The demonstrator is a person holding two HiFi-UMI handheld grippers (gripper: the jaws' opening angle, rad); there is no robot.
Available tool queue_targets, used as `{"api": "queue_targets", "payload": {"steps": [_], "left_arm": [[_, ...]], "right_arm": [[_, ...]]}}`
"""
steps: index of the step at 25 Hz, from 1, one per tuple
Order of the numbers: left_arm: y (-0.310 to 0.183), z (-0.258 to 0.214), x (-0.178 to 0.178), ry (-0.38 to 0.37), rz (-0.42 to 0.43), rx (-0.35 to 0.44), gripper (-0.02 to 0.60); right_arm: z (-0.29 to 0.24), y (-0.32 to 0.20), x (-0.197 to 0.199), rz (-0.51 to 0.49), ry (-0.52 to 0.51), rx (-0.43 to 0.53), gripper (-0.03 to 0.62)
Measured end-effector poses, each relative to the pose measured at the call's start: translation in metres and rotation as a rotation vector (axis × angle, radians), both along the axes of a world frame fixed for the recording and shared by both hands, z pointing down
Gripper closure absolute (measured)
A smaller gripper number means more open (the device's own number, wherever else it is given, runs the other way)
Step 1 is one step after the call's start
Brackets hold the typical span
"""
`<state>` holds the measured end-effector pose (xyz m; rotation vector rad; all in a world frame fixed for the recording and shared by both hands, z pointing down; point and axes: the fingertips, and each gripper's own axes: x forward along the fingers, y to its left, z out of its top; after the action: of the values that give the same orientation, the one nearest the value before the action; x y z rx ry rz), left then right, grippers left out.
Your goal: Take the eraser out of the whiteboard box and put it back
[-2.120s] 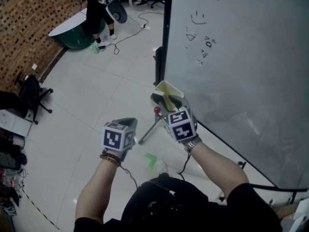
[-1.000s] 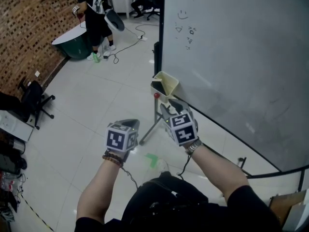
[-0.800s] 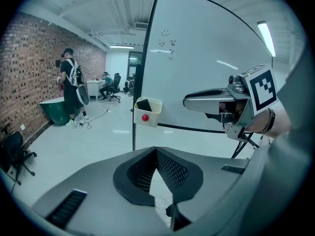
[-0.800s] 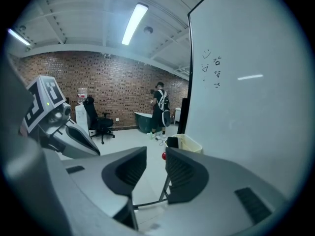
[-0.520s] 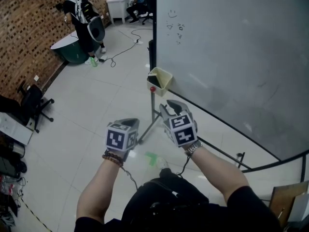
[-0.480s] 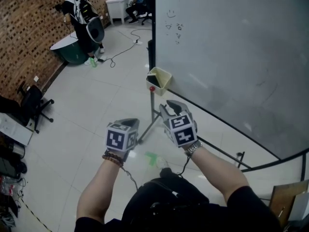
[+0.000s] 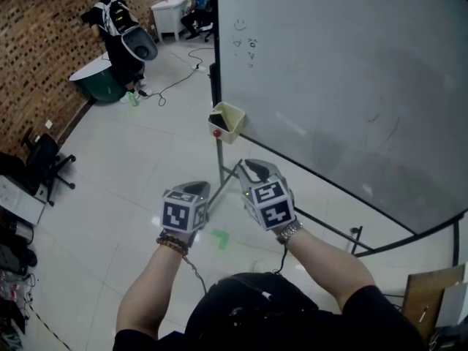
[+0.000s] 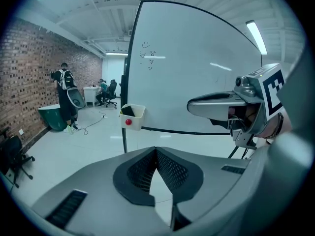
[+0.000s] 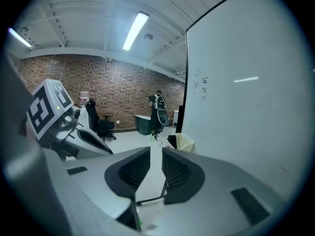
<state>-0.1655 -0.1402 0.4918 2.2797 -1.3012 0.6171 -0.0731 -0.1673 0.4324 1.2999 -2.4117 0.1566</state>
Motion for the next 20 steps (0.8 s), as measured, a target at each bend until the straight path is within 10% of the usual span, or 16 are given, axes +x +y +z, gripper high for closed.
{"api": "queue_targets", "payload": {"steps": [20], "left_arm": [[-0.011, -0.012, 0.053, -0.026, -0.105, 0.025, 0.581]], "right_arm": [[-0.004, 0.0, 0.029, -0.156, -0.059, 0.007, 0.568]]}}
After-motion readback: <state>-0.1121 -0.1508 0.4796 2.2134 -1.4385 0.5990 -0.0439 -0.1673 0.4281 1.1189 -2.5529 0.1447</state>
